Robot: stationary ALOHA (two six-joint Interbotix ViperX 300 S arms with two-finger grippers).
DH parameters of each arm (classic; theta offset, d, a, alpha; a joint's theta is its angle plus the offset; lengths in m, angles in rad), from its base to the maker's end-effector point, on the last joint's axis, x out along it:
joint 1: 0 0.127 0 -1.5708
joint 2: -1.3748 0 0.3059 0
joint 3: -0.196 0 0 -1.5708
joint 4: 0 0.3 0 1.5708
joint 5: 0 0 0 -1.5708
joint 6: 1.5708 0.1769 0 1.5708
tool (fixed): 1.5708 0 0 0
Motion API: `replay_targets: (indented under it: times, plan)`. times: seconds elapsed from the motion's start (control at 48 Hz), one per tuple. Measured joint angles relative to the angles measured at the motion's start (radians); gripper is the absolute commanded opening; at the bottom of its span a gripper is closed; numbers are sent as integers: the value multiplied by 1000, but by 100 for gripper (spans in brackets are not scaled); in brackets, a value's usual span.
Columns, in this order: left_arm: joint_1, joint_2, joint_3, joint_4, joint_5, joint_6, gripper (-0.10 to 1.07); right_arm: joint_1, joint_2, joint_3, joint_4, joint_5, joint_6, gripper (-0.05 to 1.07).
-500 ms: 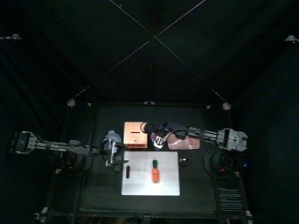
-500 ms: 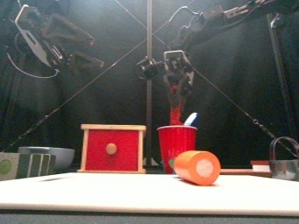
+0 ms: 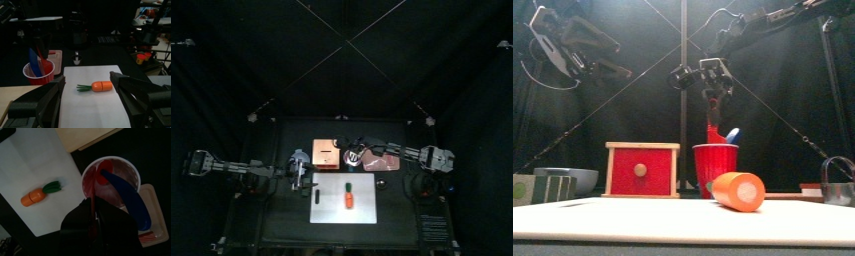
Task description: Grab knife with other hand
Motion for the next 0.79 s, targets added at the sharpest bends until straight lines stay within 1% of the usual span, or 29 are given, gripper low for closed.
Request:
replay_targets:
  times: [0.188,0.333,0.521,0.625,0.792]
  plan:
    - [0,0,0,0,0,0,103,0,-5,-25,-11,52,0,40]
    - [-2,0,0,0,-2,-2,103,-2,-43,-37,-31,57,0,40]
    - [-2,0,0,0,0,-2,103,0,-140,-38,-67,58,5,40]
    - [-2,0,-2,0,0,-2,103,0,-192,-35,-100,57,31,40]
    - [-2,0,-2,0,-2,-2,103,5,-296,14,-178,28,94,39]
